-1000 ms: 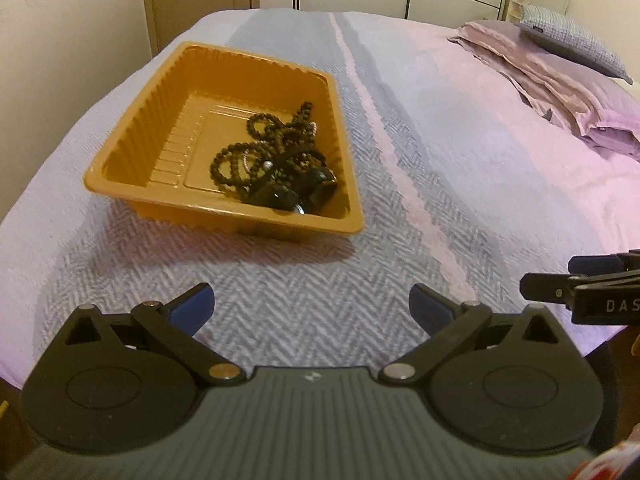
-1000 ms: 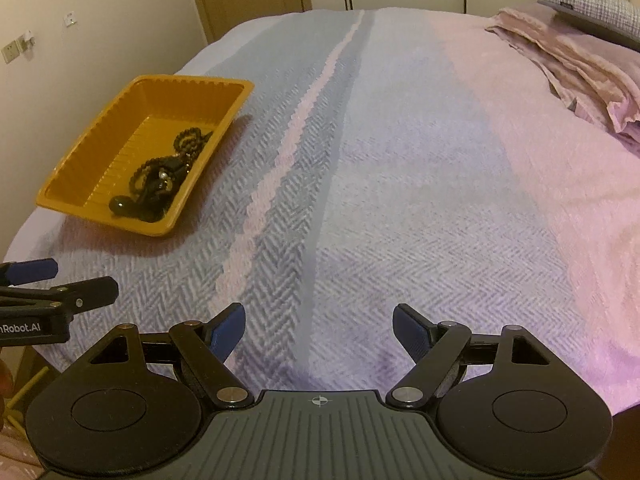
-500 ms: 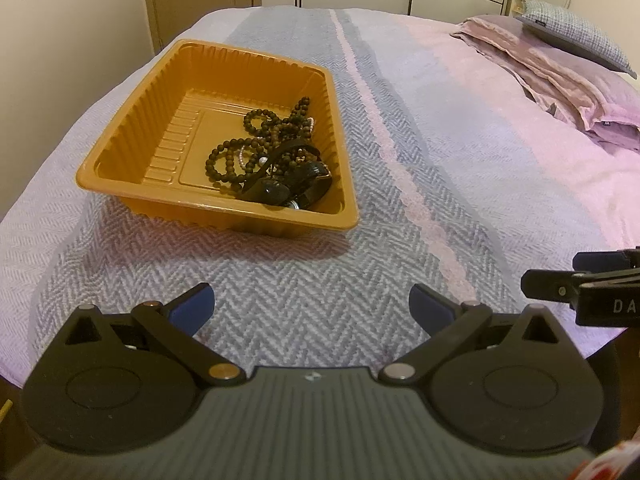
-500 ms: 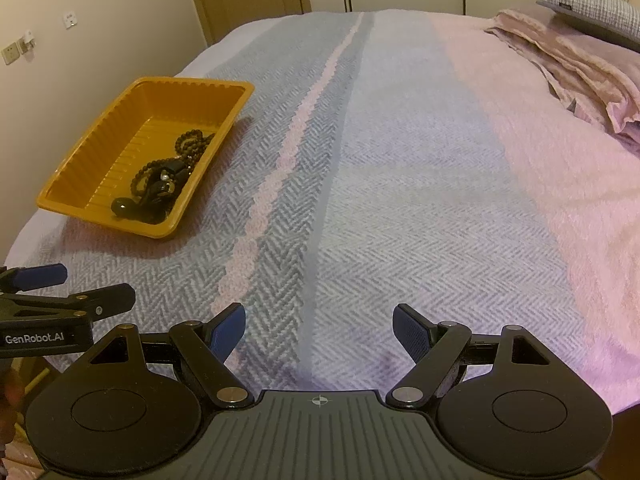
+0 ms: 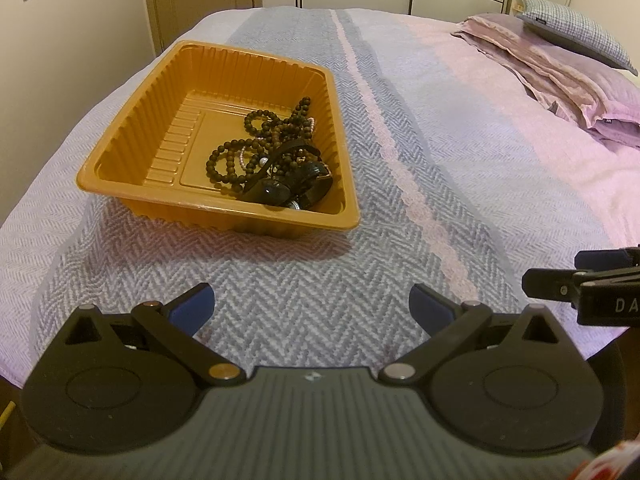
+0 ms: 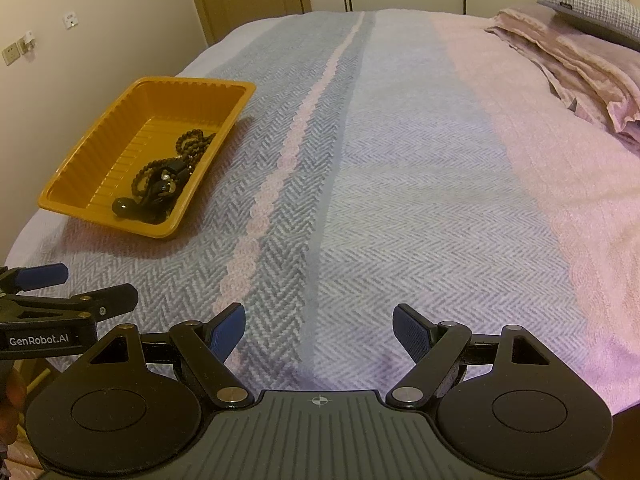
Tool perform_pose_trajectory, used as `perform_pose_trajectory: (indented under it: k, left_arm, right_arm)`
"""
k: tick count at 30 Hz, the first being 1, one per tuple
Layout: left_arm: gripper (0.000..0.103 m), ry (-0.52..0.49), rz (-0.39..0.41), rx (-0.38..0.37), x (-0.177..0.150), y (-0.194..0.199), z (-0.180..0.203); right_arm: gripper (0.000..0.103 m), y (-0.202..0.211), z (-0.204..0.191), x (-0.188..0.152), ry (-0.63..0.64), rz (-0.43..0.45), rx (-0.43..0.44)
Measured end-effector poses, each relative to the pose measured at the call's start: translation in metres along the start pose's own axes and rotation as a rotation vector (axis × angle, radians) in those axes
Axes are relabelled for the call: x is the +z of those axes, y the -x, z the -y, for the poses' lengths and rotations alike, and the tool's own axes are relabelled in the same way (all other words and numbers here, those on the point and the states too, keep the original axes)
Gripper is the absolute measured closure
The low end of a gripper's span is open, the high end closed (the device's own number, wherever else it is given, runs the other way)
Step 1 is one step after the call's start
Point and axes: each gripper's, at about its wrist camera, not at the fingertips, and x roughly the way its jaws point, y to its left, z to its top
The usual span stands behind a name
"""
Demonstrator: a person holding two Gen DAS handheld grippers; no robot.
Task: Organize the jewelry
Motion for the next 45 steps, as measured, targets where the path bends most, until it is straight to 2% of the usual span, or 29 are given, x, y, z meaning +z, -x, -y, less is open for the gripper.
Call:
perform_pose_trajectory:
  k: [45]
  left_arm:
    - [0.000,-0.026,0.012,0.001,0.0061,-0.0008,0.0064]
  right_arm:
    - [0.023,-0.0043,-0.0011,0.0023,0.000,-0.002,-0.001]
